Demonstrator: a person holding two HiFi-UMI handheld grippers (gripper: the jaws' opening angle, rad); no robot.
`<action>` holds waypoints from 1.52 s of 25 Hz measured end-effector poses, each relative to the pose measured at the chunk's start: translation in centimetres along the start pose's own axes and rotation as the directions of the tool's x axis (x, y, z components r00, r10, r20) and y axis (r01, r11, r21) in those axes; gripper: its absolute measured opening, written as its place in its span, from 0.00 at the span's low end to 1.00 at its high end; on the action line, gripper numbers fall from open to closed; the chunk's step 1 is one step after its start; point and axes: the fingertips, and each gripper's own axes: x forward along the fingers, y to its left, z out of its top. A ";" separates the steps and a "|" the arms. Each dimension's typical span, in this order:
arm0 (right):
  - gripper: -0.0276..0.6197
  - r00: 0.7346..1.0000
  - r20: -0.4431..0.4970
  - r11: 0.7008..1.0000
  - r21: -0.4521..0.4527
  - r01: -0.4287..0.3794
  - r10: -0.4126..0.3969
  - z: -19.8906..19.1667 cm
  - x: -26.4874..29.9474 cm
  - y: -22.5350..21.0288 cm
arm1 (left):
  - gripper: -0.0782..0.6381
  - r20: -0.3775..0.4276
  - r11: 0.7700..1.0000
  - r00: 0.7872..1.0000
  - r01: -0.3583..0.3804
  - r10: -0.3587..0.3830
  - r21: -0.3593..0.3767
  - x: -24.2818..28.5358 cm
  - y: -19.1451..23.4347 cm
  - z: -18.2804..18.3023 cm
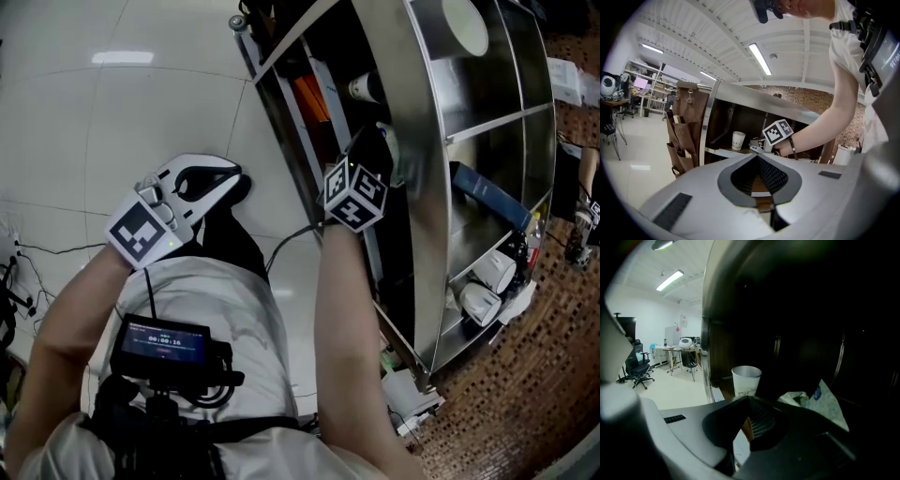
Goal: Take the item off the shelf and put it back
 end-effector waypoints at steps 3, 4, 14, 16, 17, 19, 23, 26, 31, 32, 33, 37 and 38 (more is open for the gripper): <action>0.05 0.999 0.001 0.999 -0.009 -0.038 0.038 0.2 -1.1 0.5 | 0.11 -0.002 1.000 1.000 -0.008 0.008 0.011 -0.4 0.5 0.8; 0.05 0.999 0.004 0.998 -0.014 -0.054 0.054 0.3 -1.5 0.8 | 0.11 0.001 1.000 1.000 -0.010 0.010 0.015 -0.5 0.6 1.1; 0.05 0.939 0.054 0.941 -0.034 -0.337 0.338 2.5 -6.8 6.6 | 0.11 0.034 1.000 0.999 -0.010 0.009 0.019 -1.0 0.8 3.2; 0.05 0.916 0.059 0.918 -0.049 -0.394 0.396 3.1 -8.1 8.1 | 0.11 0.036 1.000 0.999 -0.007 0.007 0.013 -1.2 0.7 3.5; 0.05 0.905 0.063 0.907 -0.056 -0.417 0.420 3.4 -8.8 8.7 | 0.11 0.036 1.000 0.999 -0.003 0.002 0.012 -1.2 0.5 3.6; 0.05 0.885 0.071 0.887 -0.062 -0.457 0.461 4.0 -10.1 9.9 | 0.11 0.028 1.000 1.000 0.012 -0.012 0.007 -1.2 0.2 3.7; 0.05 0.849 0.075 0.852 -0.072 -0.518 0.523 5.0 -12.9 12.1 | 0.11 0.056 0.999 0.998 0.038 -0.039 0.010 -1.3 0.4 3.3; 0.05 0.820 0.074 0.822 -0.103 -0.559 0.567 5.9 -15.3 13.8 | 0.11 0.082 0.999 0.995 0.052 -0.051 -0.004 -1.4 0.6 3.3; 0.05 0.772 0.118 0.781 -0.111 -0.614 0.624 8.0 -18.6 15.3 | 0.11 0.066 0.994 0.992 0.107 -0.107 0.003 -1.1 -1.2 6.1; 0.05 0.767 0.130 0.778 -0.112 -0.619 0.629 8.5 -18.9 15.1 | 0.11 0.069 0.993 0.991 0.115 -0.116 0.018 -0.8 -1.5 6.6; 0.05 0.763 0.141 0.776 -0.116 -0.620 0.631 9.1 -19.2 14.9 | 0.11 0.078 0.992 0.989 0.124 -0.126 0.032 -0.5 -1.8 7.1; 0.05 0.758 0.161 0.775 -0.139 -0.617 0.632 9.9 -20.6 15.2 | 0.11 0.102 0.987 0.983 0.151 -0.155 0.045 -0.6 -2.9 8.1; 0.05 0.759 0.161 0.776 -0.138 -0.615 0.630 9.8 -20.7 15.3 | 0.11 0.100 0.987 0.983 0.153 -0.156 0.046 -0.8 -2.9 8.1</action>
